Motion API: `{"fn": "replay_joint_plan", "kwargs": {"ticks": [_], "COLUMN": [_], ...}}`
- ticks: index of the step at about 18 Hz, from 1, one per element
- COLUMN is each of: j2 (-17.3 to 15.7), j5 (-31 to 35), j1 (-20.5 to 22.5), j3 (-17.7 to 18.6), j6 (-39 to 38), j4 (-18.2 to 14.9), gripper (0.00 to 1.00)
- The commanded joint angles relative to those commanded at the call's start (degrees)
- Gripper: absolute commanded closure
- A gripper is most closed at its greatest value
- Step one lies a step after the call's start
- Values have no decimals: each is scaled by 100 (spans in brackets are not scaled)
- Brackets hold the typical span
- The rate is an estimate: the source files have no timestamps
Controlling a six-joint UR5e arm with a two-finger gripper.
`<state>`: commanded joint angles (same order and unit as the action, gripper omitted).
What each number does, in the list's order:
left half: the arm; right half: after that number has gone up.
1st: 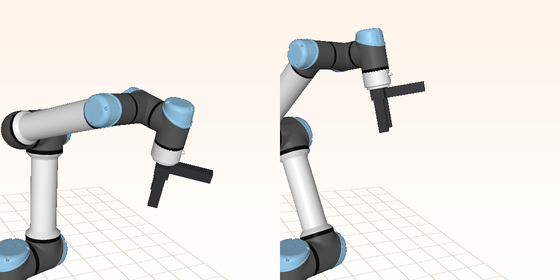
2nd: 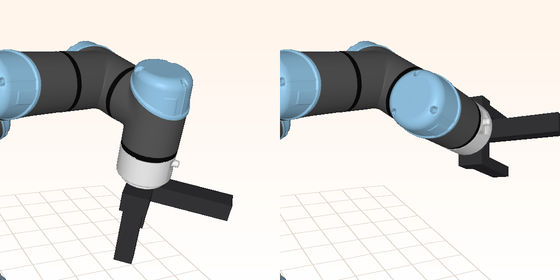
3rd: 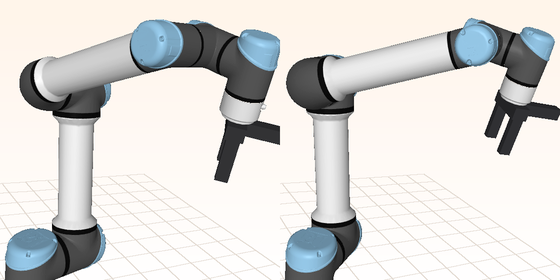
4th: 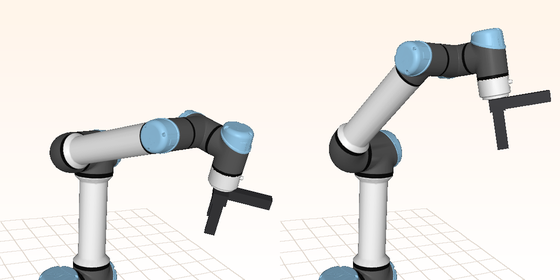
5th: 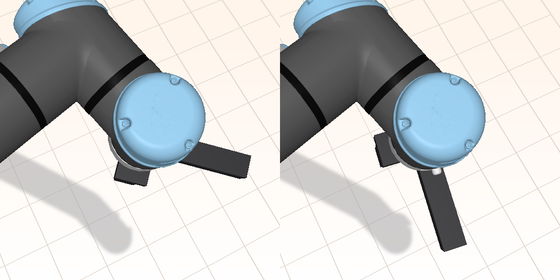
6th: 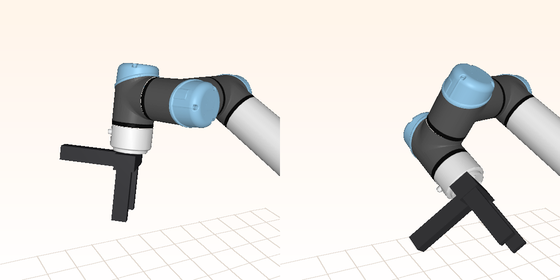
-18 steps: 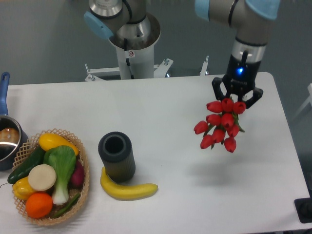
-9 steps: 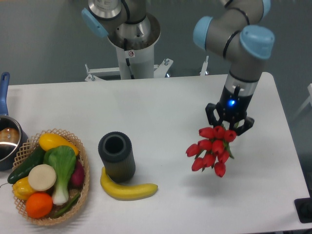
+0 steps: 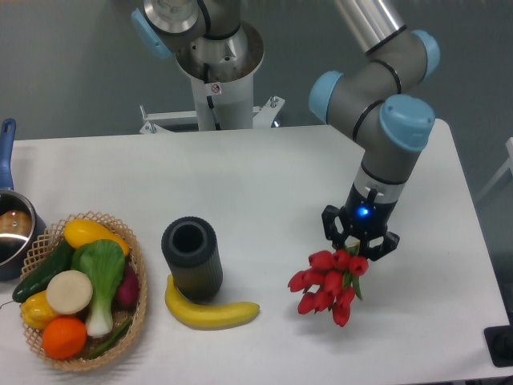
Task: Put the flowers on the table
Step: 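Lower the held red tulips toward the table beside the banana, then open the gripper to release the tulips onto the table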
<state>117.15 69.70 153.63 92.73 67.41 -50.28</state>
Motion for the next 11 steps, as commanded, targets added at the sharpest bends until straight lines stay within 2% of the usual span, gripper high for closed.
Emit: {"fn": "replay_joint_plan", "kwargs": {"ticks": [1,2,3,4,8,11], "j2": [9,0,0,-17,-368,-693], "j5": [9,0,0,0,9,402], "j1": [0,0,0,0,61,237], "j3": [-9,-9,-35,-105,-167,-342], "j6": [0,26,61,62,35,18], "j4": [26,35,44,62,36,18], "gripper": [55,45,20,0,0,0]}}
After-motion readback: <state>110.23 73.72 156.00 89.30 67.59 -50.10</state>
